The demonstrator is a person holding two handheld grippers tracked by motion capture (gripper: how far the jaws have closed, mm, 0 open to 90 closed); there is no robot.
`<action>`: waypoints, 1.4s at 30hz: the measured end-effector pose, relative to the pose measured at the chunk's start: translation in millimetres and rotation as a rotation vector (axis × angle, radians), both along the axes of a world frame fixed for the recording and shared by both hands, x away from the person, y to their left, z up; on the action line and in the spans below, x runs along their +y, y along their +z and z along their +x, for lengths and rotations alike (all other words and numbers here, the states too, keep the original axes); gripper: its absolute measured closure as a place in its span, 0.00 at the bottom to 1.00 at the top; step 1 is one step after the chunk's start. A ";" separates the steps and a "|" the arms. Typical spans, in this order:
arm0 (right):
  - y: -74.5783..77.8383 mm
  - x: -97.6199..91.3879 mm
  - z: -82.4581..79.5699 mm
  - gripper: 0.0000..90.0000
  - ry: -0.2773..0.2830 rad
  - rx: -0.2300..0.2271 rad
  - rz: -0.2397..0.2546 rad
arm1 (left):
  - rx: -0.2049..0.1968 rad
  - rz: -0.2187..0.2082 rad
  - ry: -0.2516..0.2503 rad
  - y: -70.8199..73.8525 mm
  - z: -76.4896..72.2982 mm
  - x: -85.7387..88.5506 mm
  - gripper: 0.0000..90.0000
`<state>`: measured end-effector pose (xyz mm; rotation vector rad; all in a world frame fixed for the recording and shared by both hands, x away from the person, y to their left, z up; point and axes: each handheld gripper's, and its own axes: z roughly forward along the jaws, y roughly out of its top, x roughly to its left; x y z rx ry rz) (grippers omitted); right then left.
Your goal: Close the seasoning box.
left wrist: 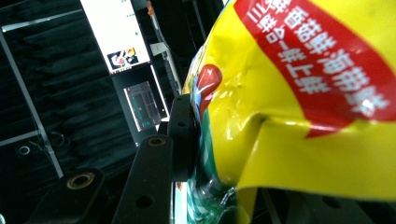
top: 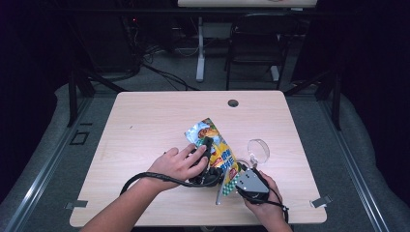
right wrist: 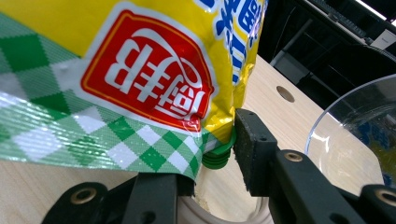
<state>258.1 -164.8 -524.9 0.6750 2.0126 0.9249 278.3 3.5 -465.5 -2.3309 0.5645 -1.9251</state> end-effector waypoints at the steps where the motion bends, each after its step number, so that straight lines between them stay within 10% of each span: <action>1: -0.1 0.1 0.0 0.78 0.000 0.000 0.000 | -0.001 0.003 0.005 -0.3 -0.3 0.1 0.80; 42: -0.6 1.4 -0.3 0.78 -0.005 -0.025 0.004 | 0.000 0.011 -0.014 5.5 -5.0 -2.8 0.83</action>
